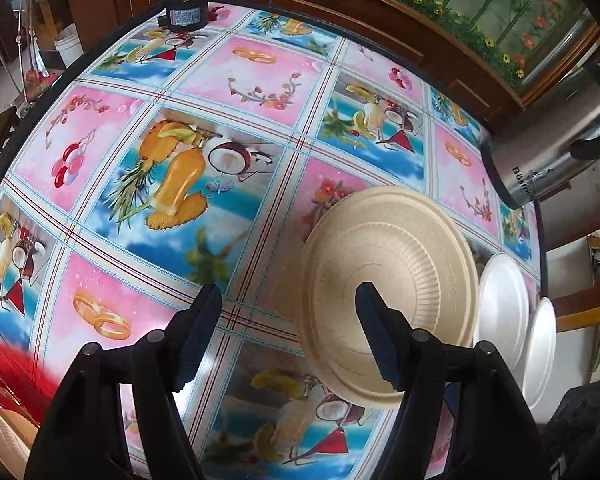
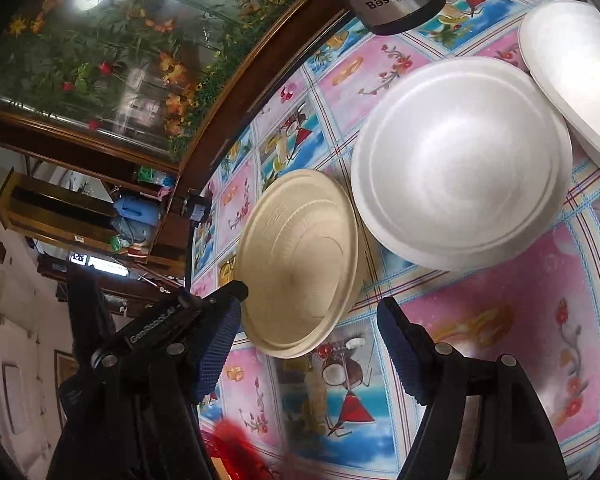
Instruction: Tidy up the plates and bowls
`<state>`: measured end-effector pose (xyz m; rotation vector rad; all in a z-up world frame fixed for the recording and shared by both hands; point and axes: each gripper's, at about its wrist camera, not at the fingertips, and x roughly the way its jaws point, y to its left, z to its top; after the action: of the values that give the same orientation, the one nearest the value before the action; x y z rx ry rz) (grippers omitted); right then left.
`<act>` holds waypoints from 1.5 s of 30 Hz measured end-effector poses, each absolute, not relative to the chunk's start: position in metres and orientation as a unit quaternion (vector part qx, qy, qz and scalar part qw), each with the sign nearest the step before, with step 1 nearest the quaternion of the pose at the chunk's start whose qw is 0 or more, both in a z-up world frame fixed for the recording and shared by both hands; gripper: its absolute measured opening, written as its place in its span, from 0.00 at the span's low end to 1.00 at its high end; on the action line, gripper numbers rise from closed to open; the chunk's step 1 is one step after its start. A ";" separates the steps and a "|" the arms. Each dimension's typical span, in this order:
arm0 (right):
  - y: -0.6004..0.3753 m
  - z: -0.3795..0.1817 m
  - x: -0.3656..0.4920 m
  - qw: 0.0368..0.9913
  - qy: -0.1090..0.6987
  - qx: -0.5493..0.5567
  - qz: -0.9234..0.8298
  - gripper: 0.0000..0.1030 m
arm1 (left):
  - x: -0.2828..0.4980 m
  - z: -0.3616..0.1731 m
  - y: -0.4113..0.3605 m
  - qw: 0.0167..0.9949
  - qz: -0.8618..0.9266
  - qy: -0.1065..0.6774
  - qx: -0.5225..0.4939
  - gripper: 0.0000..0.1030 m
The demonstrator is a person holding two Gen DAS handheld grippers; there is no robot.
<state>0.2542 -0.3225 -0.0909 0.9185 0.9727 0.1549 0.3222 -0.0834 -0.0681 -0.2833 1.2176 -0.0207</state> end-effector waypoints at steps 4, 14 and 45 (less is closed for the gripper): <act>-0.323 -0.102 0.257 0.770 0.456 0.440 0.065 0.69 | 0.322 -0.069 -0.089 0.816 -0.010 0.566 -0.115 0.67; -0.326 -0.125 0.266 0.760 0.440 0.475 0.061 0.58 | 0.322 -0.074 -0.094 0.827 0.000 0.554 -0.091 0.67; -0.318 -0.110 0.230 0.795 0.420 0.433 0.065 0.12 | 0.258 -0.048 -0.089 0.856 -0.027 0.511 -0.067 0.19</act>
<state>0.2297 -0.3182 -0.1100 0.9295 0.9023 0.1402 0.2576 -0.0893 -0.0479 -0.1418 1.0750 -0.0566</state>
